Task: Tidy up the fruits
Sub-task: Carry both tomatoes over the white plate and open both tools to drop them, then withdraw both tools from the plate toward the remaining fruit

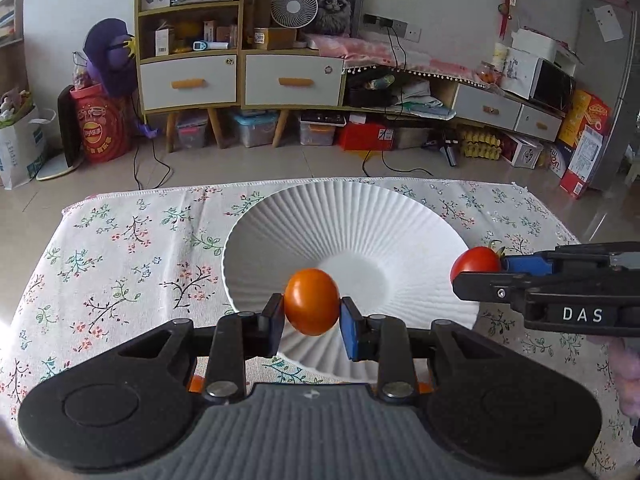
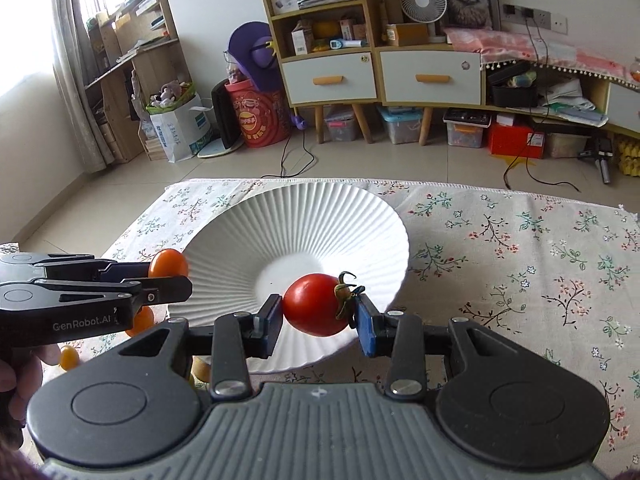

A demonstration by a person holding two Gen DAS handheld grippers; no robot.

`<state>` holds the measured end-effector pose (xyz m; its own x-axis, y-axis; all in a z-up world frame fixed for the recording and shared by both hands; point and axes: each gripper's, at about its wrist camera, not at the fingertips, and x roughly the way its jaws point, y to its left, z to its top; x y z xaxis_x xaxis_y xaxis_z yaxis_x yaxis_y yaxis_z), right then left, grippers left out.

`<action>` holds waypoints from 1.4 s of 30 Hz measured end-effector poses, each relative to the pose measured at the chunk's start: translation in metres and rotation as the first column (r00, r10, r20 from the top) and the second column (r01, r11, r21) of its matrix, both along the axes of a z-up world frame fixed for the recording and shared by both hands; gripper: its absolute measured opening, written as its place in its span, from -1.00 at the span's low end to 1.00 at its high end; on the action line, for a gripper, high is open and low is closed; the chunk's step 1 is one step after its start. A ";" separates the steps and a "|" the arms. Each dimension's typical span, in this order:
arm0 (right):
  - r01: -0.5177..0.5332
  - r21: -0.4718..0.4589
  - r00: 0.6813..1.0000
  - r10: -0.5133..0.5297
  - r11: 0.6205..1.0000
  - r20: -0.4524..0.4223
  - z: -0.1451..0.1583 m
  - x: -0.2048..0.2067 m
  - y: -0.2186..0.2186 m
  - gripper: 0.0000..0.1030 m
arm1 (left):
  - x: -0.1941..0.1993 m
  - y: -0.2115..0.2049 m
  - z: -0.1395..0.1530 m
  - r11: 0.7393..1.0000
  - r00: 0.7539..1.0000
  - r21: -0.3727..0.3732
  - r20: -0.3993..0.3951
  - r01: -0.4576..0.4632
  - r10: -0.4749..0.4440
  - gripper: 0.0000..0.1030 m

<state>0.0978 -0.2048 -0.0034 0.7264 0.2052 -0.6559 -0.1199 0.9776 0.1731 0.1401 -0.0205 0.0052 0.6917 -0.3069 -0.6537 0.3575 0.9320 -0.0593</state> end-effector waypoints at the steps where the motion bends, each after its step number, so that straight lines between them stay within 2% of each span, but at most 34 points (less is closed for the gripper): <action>1: -0.005 -0.007 1.000 0.006 1.000 0.009 0.000 0.002 -0.001 -0.31 | 0.002 -0.004 -0.003 1.000 1.000 0.020 0.013 0.014 -0.015 -0.49; 14: -0.094 -0.186 0.994 0.101 0.978 0.029 -0.010 0.012 0.007 -0.31 | 0.024 -0.022 -0.024 0.994 0.999 0.099 -0.006 0.037 -0.036 -0.49; 31: -0.122 -0.220 0.991 0.132 0.968 0.032 -0.009 0.014 0.010 -0.31 | 0.029 -0.028 -0.026 0.992 0.998 0.114 -0.002 0.056 -0.056 -0.46; 35: -0.114 -0.205 0.991 0.126 0.972 0.045 -0.004 0.011 0.008 -0.25 | 0.027 -0.026 -0.024 0.993 0.999 0.107 -0.002 0.050 -0.050 -0.33; 38: -0.108 -0.191 0.991 0.120 0.976 0.053 0.000 0.009 0.005 -0.09 | 0.024 -0.024 -0.022 0.994 0.999 0.100 -0.002 0.050 -0.050 -0.14; 42: -0.101 -0.184 0.992 0.114 0.978 0.057 0.005 0.003 0.003 0.04 | 0.017 -0.020 -0.019 0.994 0.999 0.095 -0.003 0.055 -0.054 0.01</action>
